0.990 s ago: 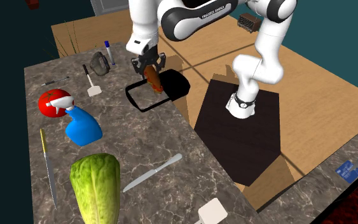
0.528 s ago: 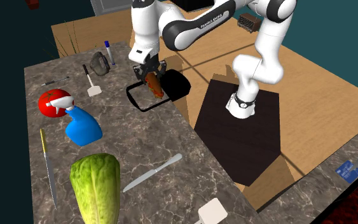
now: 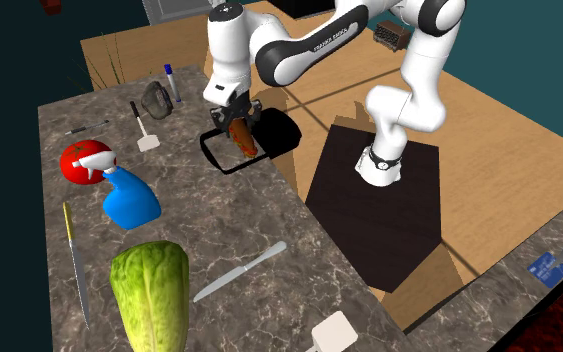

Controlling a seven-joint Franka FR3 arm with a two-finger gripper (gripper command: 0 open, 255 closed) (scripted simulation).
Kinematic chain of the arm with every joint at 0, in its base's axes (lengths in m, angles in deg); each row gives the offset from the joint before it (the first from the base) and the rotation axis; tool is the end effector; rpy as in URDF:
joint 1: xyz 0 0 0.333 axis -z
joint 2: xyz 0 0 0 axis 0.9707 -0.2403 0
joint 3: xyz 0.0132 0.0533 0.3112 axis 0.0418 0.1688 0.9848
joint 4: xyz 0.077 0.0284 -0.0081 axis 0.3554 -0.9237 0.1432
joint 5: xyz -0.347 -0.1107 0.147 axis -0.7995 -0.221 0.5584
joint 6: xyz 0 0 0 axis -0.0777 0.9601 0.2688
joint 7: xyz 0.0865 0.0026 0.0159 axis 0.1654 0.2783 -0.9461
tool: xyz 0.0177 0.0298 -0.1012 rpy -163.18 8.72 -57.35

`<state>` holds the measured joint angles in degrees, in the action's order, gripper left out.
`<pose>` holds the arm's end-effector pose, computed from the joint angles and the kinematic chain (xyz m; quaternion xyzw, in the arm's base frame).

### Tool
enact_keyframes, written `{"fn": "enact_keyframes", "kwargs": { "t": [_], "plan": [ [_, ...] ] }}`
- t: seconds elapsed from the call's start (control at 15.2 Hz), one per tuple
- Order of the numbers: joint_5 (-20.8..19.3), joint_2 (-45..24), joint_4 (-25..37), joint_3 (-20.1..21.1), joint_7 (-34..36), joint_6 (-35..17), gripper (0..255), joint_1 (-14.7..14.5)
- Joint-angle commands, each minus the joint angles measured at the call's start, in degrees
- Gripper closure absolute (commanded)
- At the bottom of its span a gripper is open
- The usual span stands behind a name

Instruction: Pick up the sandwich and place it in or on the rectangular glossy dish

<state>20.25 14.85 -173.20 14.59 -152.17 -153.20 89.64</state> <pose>0.3004 -0.4531 0.5072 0.9423 0.3319 -0.0378 0.0242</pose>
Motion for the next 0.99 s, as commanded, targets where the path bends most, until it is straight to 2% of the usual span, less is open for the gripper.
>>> {"fn": "enact_keyframes", "kwargs": {
  "t": [0.0,0.07,0.4,0.66,0.92],
  "plan": [
    [0.00,0.01,0.00,0.00,0.00,-0.02,255,0.00],
    [0.00,0.01,0.01,0.00,0.00,-0.02,0,0.00],
    [0.00,0.01,0.00,0.00,-0.01,-0.02,0,0.00],
    [-0.21,0.83,6.55,0.73,0.20,7.23,0,-0.44],
    [-0.21,0.83,6.55,0.73,0.20,7.23,0,-0.44]
  ]
}}
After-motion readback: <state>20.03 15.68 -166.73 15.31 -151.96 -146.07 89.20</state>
